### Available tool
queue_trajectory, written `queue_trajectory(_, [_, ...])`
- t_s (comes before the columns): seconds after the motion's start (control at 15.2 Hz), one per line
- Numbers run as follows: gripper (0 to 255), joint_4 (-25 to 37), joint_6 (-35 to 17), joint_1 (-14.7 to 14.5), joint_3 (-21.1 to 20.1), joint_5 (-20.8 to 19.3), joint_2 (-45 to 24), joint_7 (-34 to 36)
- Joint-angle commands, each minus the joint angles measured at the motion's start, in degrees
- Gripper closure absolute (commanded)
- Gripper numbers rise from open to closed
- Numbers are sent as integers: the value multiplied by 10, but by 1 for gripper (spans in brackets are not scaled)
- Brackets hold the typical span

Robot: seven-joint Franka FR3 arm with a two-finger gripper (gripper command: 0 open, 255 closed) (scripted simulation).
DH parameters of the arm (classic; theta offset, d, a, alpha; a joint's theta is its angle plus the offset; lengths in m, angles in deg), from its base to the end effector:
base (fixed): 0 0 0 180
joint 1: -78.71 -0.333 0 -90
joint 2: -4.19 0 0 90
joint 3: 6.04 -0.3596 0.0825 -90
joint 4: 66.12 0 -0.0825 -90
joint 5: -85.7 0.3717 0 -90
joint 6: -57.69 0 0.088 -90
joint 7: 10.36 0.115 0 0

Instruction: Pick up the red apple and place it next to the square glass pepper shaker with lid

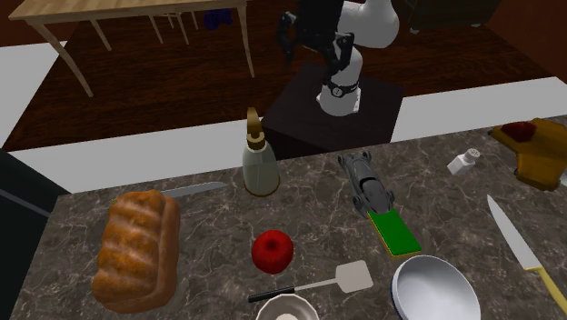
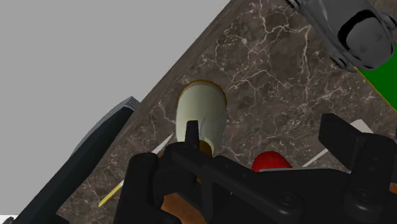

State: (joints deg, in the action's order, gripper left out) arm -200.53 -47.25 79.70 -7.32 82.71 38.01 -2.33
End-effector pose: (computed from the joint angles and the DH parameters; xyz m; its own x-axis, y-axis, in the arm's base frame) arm 0.3454 -0.0011 0.5826 0.9888 -0.1239 0.0834 -0.1285 -0.9903 0.0526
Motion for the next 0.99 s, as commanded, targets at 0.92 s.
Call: queue_trajectory(0.92, [0,240,-93,-7,-9,40,-380,38])
